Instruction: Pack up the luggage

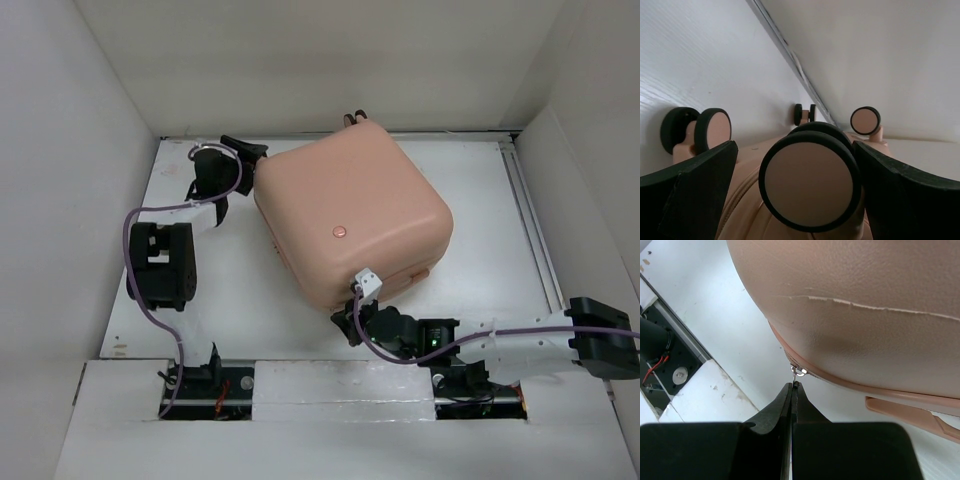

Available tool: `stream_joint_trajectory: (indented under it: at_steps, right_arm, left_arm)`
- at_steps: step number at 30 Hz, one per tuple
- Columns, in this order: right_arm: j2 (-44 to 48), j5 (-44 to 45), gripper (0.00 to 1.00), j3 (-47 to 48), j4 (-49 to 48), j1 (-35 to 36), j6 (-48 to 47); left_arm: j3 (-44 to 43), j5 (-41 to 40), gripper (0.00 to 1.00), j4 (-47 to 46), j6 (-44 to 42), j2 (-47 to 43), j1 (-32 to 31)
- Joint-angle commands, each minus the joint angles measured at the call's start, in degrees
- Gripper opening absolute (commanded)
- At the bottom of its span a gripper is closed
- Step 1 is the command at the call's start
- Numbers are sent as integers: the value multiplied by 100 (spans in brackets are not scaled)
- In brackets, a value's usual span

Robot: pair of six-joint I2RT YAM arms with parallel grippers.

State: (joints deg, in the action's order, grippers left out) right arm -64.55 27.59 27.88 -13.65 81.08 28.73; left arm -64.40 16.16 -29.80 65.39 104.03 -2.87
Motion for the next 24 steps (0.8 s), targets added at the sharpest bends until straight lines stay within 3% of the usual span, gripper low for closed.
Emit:
stream_joint_trajectory:
  at_steps: [1,6,9,13,17,21,24]
  right_arm:
    - [66,-843,0,156,-691,198,80]
    - [66,-948,0,156,-744,198,80]
    - [66,-949,0,156,-744,198,80]
    - [118,-949,0,104,-744,198,80]
    - [119,-1001,0,104,-744,198,80]
    - [66,-1063,0,104,-744,198,80]
    - [66,-1063,0,104,-744,198,132]
  left_arm:
    - [147,352,94,-1062,501,-14,24]
    - [94,414,85,-1642,844,266,24]
    - [33,414,71,-1993,1038,320,24]
    - [-81,414,61,-2065,1160,373,24]
    - [-81,361,59,-2249,1310,373,24]
    - [-81,300,49,-2433,1442,373,24]
    - [-81,247,49,-2434,1565,425,24]
